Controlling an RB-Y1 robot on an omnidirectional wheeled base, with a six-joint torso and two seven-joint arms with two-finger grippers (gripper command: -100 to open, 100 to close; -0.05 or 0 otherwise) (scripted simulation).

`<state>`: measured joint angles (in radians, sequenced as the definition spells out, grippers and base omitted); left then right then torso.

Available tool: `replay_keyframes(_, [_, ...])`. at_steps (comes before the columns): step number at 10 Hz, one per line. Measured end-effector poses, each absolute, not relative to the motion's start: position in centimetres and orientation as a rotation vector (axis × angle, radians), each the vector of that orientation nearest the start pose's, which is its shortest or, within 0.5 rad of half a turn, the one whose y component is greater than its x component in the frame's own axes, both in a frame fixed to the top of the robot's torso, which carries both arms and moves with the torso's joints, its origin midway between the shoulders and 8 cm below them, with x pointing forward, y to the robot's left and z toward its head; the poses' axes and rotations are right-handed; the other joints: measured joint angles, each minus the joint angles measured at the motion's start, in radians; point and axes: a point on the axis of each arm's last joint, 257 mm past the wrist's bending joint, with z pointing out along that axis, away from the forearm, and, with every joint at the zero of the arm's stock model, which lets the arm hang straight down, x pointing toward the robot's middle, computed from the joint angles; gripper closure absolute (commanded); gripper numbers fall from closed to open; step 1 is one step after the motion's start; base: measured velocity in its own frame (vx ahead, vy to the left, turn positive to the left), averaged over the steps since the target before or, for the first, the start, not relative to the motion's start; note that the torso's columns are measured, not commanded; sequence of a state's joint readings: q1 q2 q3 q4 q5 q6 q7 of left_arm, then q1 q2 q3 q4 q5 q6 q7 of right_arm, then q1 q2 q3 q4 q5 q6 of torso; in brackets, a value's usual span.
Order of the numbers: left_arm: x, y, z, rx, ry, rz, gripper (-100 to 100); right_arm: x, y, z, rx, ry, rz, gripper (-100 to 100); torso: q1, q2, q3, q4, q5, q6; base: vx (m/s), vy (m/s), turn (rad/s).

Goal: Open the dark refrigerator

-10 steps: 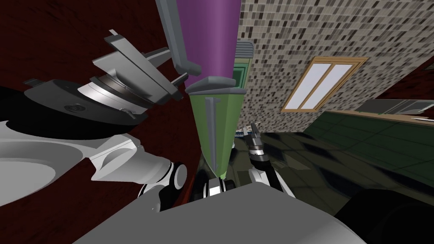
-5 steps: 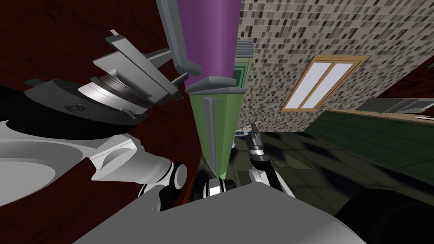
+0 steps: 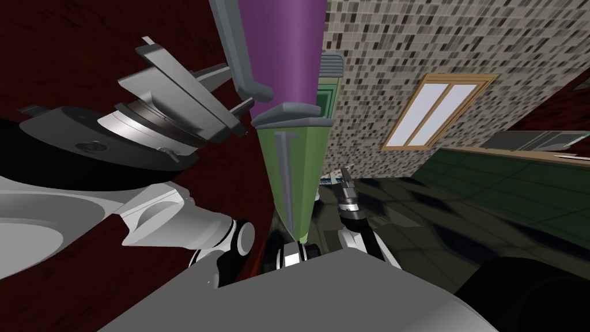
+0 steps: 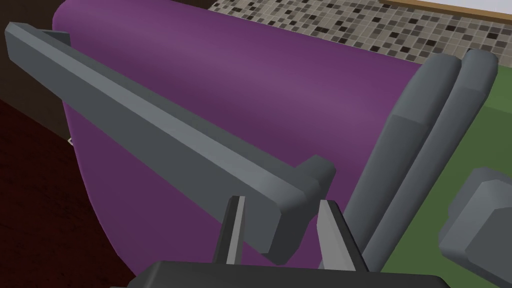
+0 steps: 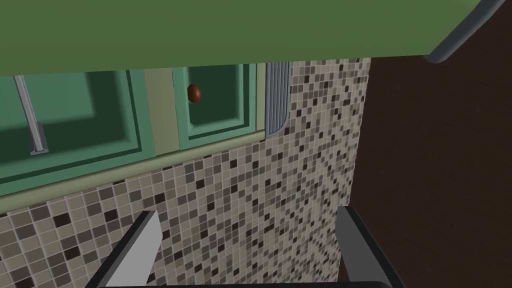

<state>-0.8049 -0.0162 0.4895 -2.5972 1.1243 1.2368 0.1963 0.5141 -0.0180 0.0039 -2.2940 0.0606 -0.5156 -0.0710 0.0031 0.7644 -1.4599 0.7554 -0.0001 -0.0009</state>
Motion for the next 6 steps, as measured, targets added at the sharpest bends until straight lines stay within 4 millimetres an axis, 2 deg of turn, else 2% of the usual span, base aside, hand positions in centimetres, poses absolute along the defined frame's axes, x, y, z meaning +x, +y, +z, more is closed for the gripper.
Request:
replay_keyframes(1, [29.3,7.9,30.0,-0.419,1.209,-2.472,-100,33.9,-26.9,2.8,0.621,0.635,1.335,0,-0.001,0.002,0.002,0.001,0.000,0.000,-0.038,0.071,0.043])
replay_keyframes(3, [30.1,7.6,31.2,-0.413,1.214,-2.480,-100,33.9,-26.9,2.8,0.621,0.634,1.335,0,-0.010,-0.018,-0.010,-0.013,-0.002,0.001,-0.043,-0.009,0.043])
replay_keyframes(6, [31.3,7.1,32.9,-0.406,1.220,-2.490,-100,33.9,-26.9,2.8,0.621,0.634,1.335,0,-0.003,-0.031,-0.019,-0.019,0.000,0.001,-0.041,-0.015,0.029])
